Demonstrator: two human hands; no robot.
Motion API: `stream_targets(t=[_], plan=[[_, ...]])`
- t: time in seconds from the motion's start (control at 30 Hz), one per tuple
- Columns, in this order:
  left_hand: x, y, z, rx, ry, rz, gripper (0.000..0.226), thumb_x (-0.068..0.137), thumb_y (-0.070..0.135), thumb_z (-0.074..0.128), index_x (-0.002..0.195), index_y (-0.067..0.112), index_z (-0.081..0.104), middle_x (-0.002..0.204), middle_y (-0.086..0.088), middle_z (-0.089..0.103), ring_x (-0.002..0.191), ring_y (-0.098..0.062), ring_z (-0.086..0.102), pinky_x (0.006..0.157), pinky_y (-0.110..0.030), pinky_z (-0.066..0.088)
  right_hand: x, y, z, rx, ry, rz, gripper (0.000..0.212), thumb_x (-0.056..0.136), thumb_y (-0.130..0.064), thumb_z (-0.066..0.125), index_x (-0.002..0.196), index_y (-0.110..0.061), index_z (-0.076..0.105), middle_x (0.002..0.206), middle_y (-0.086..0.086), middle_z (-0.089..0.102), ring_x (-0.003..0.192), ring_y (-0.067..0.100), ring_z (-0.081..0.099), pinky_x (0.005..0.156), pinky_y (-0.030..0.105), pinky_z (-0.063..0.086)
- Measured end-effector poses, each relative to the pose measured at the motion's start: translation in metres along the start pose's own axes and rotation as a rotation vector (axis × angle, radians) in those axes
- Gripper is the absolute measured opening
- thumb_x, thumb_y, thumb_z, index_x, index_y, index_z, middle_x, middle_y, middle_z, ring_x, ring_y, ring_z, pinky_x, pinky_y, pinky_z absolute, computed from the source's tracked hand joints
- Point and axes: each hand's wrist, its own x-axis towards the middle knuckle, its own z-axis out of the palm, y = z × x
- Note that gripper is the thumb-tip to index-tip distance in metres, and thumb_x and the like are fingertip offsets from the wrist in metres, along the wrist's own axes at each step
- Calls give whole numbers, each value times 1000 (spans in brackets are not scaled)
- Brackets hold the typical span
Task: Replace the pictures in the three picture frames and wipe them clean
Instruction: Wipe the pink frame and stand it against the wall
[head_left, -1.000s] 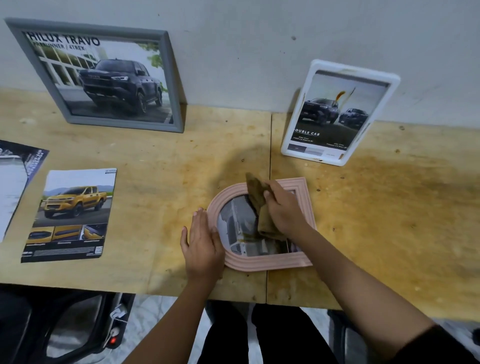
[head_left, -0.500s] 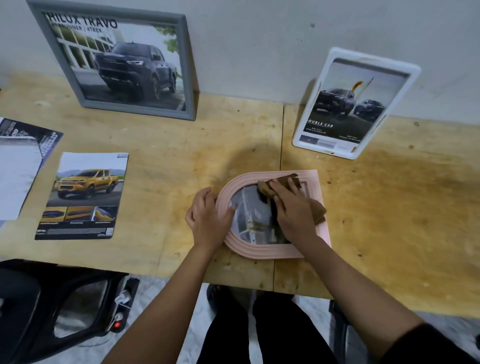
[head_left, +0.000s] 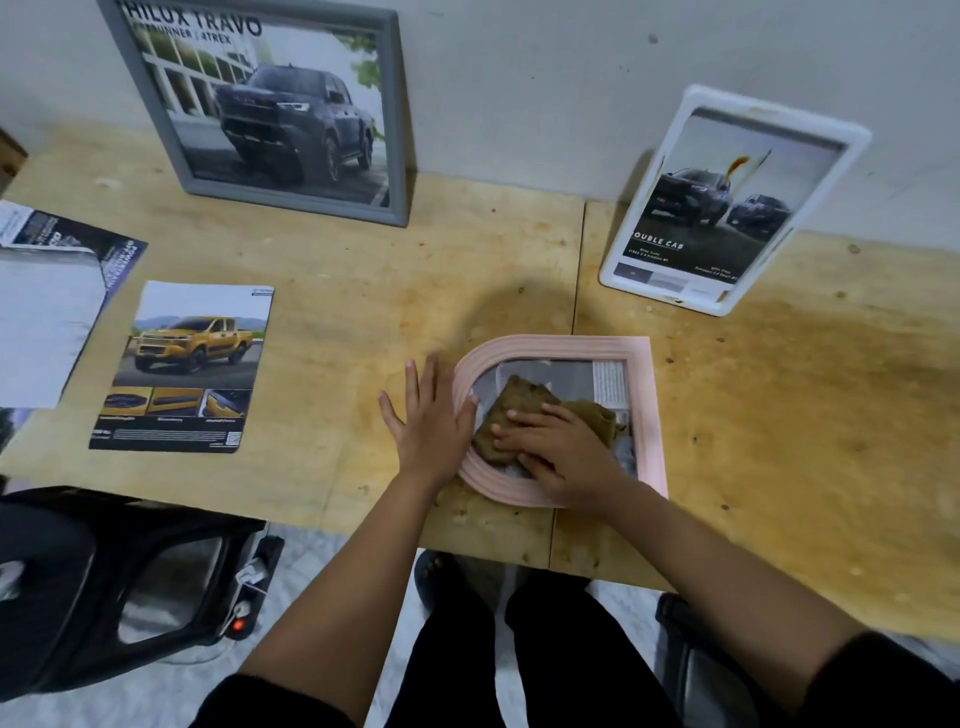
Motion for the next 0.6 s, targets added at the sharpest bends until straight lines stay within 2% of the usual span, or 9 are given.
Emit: stream_targets(t=[0.17, 0.27, 0.37, 0.47, 0.53, 0.6], plan=[[-2, 1, -1, 31, 8, -1, 57, 97, 47, 31, 148, 26, 17, 158, 9, 2, 146, -16, -7, 112, -53, -7, -17, 11, -15, 150, -78, 14, 30, 84, -18, 47, 102, -20, 71, 112, -9, 69, 118, -2, 50, 105, 20, 20], [-1, 1, -2, 12, 2, 7, 56, 97, 47, 31, 147, 26, 18, 159, 8, 2, 146, -17, -7, 112, -54, -7, -27, 21, -29, 139, -63, 31, 30, 82, -18, 45, 93, -20, 73, 104, -11, 71, 107, -1, 58, 97, 20, 27], [-2, 1, -3, -5, 4, 11, 54, 97, 46, 32, 146, 26, 20, 158, 7, 3, 146, -18, -6, 112, -55, -6, -31, 25, -40, 55, -54, 60, 37, 79, -27, 38, 85, -20, 74, 93, -9, 73, 87, 8, 64, 86, 26, 35], [-4, 2, -4, -12, -6, 10, 53, 97, 45, 32, 145, 27, 21, 158, 8, 3, 146, -17, -6, 112, -55, -6, -25, 24, -55, -95, -97, 65, 39, 77, -32, 31, 72, -18, 68, 68, -3, 68, 62, 20, 58, 71, 30, 40], [-3, 2, -6, -31, -24, 6, 53, 97, 46, 31, 145, 27, 19, 158, 9, 1, 146, -16, -8, 112, -55, -7, -20, 27, -68, -246, -179, 151, 38, 81, -32, 31, 69, -14, 62, 62, 3, 59, 61, 26, 53, 65, 30, 37], [-3, 2, -7, -42, -38, 5, 53, 97, 47, 29, 146, 28, 17, 158, 10, -1, 145, -15, -10, 112, -54, -9, -16, 27, -79, -317, -235, 346, 33, 88, -26, 36, 76, -13, 65, 69, 3, 60, 70, 26, 54, 64, 30, 34]])
